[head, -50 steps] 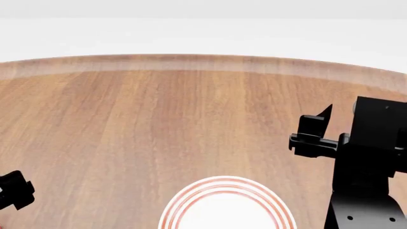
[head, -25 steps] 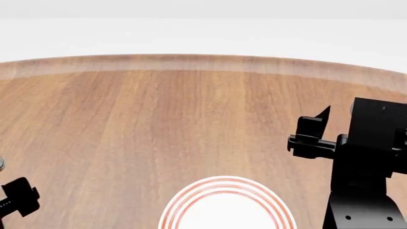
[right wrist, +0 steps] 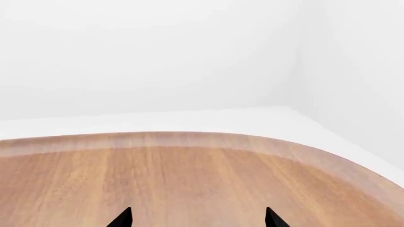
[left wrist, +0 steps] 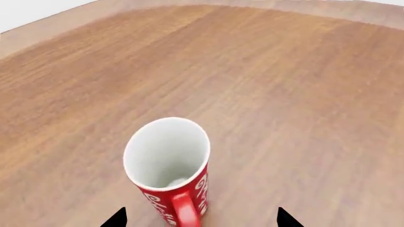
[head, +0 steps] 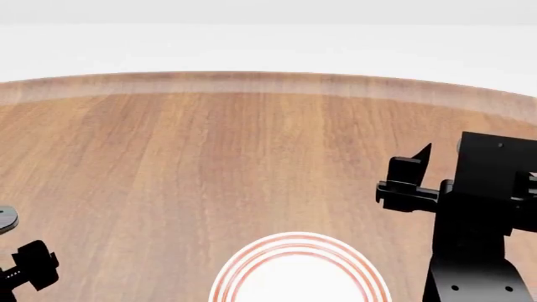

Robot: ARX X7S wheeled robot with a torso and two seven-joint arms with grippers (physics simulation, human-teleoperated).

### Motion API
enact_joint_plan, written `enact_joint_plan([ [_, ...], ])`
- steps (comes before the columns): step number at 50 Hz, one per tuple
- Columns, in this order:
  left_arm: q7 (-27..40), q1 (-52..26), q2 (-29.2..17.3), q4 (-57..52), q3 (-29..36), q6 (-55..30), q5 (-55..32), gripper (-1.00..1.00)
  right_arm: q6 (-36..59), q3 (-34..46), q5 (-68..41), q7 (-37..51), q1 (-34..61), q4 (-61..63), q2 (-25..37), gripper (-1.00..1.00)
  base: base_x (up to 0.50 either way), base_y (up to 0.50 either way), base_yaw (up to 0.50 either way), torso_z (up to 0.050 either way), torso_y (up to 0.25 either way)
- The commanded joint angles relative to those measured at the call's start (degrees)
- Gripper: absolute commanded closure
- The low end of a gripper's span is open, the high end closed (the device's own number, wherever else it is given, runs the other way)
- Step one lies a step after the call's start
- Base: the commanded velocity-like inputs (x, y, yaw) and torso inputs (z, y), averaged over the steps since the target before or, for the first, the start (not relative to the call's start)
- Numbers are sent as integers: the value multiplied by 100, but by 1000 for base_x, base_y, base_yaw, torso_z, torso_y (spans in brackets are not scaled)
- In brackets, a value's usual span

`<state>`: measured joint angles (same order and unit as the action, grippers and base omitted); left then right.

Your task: Pick up the red mug and put it on the plate

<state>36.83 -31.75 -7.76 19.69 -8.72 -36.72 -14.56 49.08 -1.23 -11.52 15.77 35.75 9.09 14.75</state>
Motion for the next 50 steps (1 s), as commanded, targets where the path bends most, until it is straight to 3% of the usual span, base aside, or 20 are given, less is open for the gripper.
enact_joint_plan([
  [1,-64,-169,-47,564,14,163,-27,-100,-51,29,-14,13,-21,-53,-1,-100,0,0,0,0,0],
  [50,-116,-690,-183,2152,-82,716,-152,-100,-194,120,-99,56,-48,-215,15,-100,0,0,0,0,0],
])
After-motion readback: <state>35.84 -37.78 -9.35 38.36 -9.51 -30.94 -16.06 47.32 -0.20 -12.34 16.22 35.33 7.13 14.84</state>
